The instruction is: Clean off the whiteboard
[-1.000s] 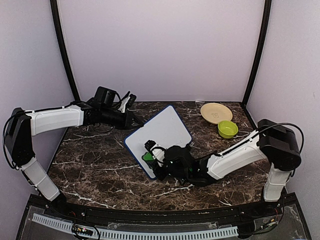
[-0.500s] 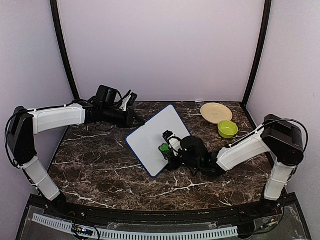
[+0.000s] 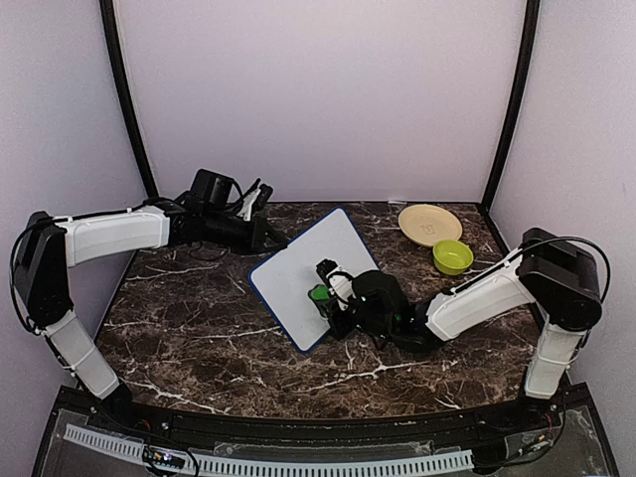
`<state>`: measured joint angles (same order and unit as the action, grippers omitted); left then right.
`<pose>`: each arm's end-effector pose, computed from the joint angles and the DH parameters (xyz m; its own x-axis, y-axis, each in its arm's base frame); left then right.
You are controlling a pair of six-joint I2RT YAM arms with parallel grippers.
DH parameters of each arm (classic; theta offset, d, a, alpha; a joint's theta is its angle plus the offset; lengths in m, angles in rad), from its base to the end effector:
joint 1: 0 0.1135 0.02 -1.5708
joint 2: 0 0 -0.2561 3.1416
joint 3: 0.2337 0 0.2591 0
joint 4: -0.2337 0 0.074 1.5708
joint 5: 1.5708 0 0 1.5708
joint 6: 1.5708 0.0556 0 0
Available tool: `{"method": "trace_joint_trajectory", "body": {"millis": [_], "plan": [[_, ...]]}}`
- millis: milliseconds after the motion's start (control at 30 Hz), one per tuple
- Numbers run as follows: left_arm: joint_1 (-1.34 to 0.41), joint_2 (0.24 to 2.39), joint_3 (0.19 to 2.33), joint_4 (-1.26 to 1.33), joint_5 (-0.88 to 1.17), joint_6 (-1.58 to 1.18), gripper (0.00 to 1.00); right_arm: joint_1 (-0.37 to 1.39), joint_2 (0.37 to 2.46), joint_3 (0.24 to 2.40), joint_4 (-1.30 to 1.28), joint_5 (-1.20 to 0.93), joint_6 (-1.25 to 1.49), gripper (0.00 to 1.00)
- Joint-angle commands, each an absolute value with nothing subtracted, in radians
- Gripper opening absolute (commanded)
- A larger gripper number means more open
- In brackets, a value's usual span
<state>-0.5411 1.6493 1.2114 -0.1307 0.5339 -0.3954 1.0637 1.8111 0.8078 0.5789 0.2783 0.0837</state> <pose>0.3253 -0.2285 0.2507 -0.7383 0.0568 -0.6721 0.5706 0.5839 -0.5774 0.1994 0.3275 0.1295 -0.2594 -0.3014 -0.9176 -0.6997 0.7135 -0.0365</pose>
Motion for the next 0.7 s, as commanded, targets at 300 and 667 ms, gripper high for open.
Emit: {"method": "trace_joint_trajectory", "body": {"millis": [300, 667], "plan": [[-0.556, 1.644, 1.247, -0.132, 0.561, -0.393, 0.00, 1.023, 1.798, 0.786, 0.584, 0.222, 0.077, 0.01], [-0.551, 1.674, 1.293, -0.137, 0.569, -0.392, 0.00, 0.896, 1.761, 0.745, 0.585, 0.165, 0.093, 0.01]]}}
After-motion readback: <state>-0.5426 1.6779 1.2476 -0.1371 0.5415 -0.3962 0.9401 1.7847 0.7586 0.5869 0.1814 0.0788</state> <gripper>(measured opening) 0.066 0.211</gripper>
